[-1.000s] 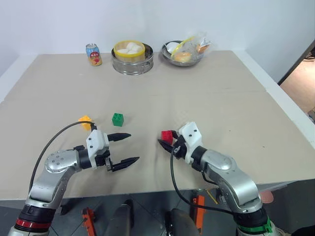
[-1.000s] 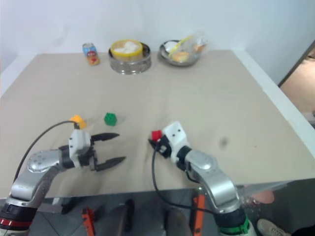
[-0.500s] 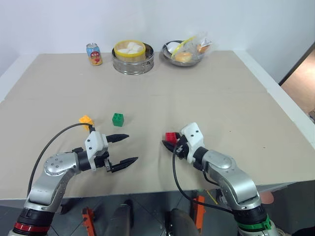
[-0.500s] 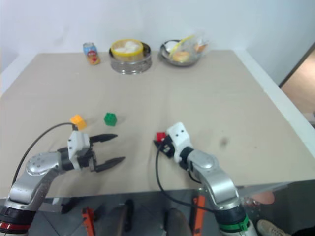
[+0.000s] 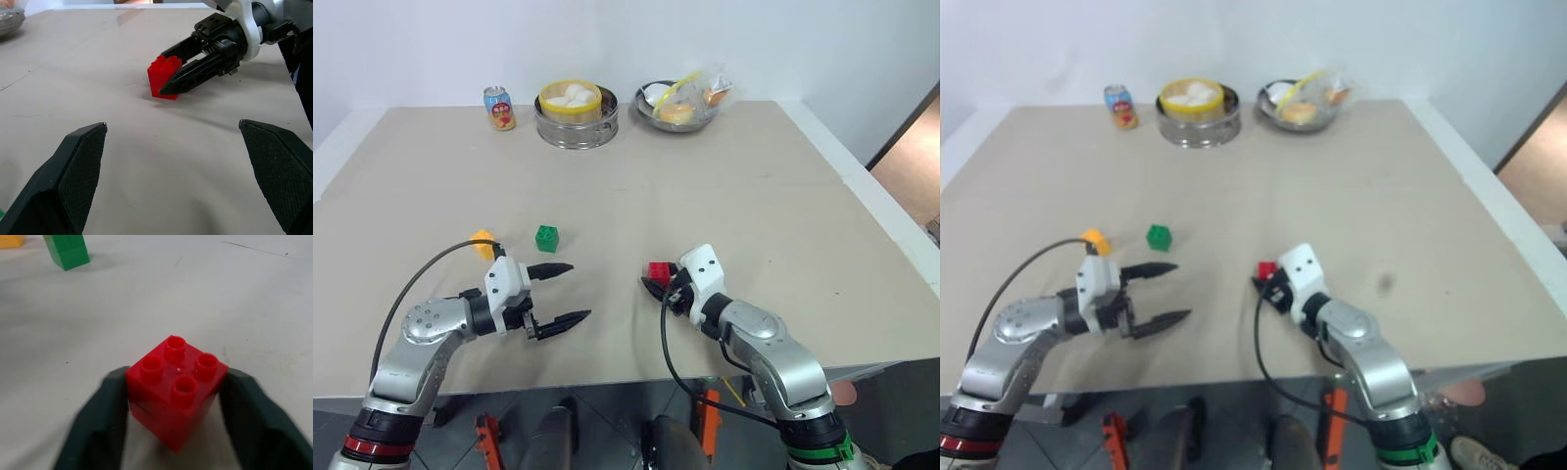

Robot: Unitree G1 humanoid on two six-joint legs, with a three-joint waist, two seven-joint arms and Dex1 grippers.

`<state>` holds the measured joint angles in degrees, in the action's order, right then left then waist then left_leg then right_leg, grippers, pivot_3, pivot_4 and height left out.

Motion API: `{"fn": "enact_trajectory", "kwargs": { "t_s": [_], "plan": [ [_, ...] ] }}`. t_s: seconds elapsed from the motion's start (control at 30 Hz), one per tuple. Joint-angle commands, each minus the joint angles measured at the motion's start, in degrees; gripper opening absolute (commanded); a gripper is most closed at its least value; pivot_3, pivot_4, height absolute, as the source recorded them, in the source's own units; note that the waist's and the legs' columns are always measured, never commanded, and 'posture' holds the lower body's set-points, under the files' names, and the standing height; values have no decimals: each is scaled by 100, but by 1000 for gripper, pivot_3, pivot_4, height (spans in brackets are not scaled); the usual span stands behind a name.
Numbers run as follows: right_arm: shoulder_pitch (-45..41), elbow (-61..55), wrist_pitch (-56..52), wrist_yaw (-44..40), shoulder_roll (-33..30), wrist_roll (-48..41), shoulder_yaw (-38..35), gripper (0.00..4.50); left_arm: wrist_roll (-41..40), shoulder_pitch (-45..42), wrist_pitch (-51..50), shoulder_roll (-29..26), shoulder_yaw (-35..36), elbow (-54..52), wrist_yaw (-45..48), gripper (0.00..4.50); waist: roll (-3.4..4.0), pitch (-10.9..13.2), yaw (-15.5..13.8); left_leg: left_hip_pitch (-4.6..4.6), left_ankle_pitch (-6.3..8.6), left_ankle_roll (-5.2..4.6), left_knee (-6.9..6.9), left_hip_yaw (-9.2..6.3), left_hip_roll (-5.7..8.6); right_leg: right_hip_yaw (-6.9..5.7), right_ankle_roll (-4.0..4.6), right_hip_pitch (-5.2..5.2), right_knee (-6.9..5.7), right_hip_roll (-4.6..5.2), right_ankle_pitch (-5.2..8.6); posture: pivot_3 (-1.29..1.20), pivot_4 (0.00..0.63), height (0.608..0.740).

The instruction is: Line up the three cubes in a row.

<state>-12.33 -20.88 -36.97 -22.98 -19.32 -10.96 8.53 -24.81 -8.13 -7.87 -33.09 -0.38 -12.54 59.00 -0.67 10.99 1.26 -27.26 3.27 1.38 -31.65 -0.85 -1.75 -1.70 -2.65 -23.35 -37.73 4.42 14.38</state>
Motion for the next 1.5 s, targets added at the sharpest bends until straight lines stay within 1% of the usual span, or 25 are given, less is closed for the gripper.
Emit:
{"fn": "enact_trajectory", "kwargs": {
  "t_s": [0.03, 0.07, 0.27, 0.33, 0.43, 0.53, 0.6, 0.7, 0.87, 1.07, 1.27, 1.5],
  "plan": [
    [7, -112, 162, -37, -72, 7, -153, 4312, -46, -96, -4, -24, 2, -140, 9, 4500, 0, 0, 0, -1, 0, 0, 0, 0, 0, 0, 0, 0, 1, 0, 0, 0, 150, 740],
    [25, -134, 176, -41, -76, -6, -172, 4414, -39, -102, -8, -23, 0, -137, 9, 4500, 0, 0, 0, -1, 0, 0, 0, 1, 0, 0, 0, 0, 2, -1, 0, 0, 150, 740],
    [114, -562, 174, -133, -148, -181, -324, 4414, -25, -76, -18, -41, 47, -129, -23, 4500, 0, 0, 0, -2, 0, 1, 1, 6, -1, -1, -1, 2, 10, -4, 0, 0, 150, 740],
    [112, -780, 285, -301, -312, -206, -332, 4414, -19, -67, -32, -26, 122, -122, -131, 4500, 0, 0, -1, -3, 1, 1, 1, 7, -1, -1, -1, 2, 11, -4, 0, 0, 150, 740],
    [-100, -1191, 225, -708, -484, -708, -576, 4414, 11, -49, -110, 63, 363, -19, -554, 4500, 0, 0, -2, -4, 1, 0, 0, 9, -1, -1, -1, 4, 13, -2, 0, 0, 150, 740],
    [-357, -1343, 152, -1108, -651, -1141, -691, 4414, 157, -39, -122, 142, 499, 57, -979, 4500, 0, 0, 0, -3, 1, 0, -1, 9, -4, -6, -3, 4, 14, -3, -3, 0, 150, 740],
    [-664, -1410, -105, -1629, -882, -1645, -640, 4414, 301, -46, -229, 297, 645, 69, -1549, 4500, 0, 0, -1, -3, 1, 0, -2, 10, -6, -16, -3, 5, 16, -2, -6, 0, 150, 740],
    [-1036, -1305, -236, -2121, -1053, -2074, -522, 4414, 420, -67, -398, 550, 770, 0, -2199, 4500, -3, 1, -4, -3, 0, 0, -4, 9, -9, -22, -4, 8, 18, -1, -8, 0, 150, 740],
    [-1557, -748, 153, -2638, -1199, -1843, -168, 4414, 581, -155, -678, 1011, 850, -145, -3130, 4500, -5, 1, -10, -3, 1, 1, -10, 10, -2, -28, -9, 14, 24, -6, -12, 0, 150, 740],
    [-1771, -284, 605, -2844, -1168, -1589, -23, 4414, 997, -199, -824, 1374, 657, -131, -3877, 4500, -7, 2, -24, -4, 1, 1, -15, 13, 1, -28, -17, 16, 27, -8, -22, 0, 150, 740],
    [-1952, 33, 811, -2904, -1114, -1440, 32, 4414, 1203, -314, -916, 1612, 432, -71, -4115, 4500, -7, 2, -28, -5, 1, 1, -23, 16, -1, -26, -19, 15, 27, -12, -35, 0, 150, 740],
    [-1992, 53, 774, -2813, -1039, -1437, -8, 4414, 1381, -610, -1078, 1801, 323, 302, -4344, 4500, -7, 2, -29, -6, 1, 1, -32, 18, -2, -24, -27, 16, 30, -12, -50, 0, 150, 740]
  ]
}}
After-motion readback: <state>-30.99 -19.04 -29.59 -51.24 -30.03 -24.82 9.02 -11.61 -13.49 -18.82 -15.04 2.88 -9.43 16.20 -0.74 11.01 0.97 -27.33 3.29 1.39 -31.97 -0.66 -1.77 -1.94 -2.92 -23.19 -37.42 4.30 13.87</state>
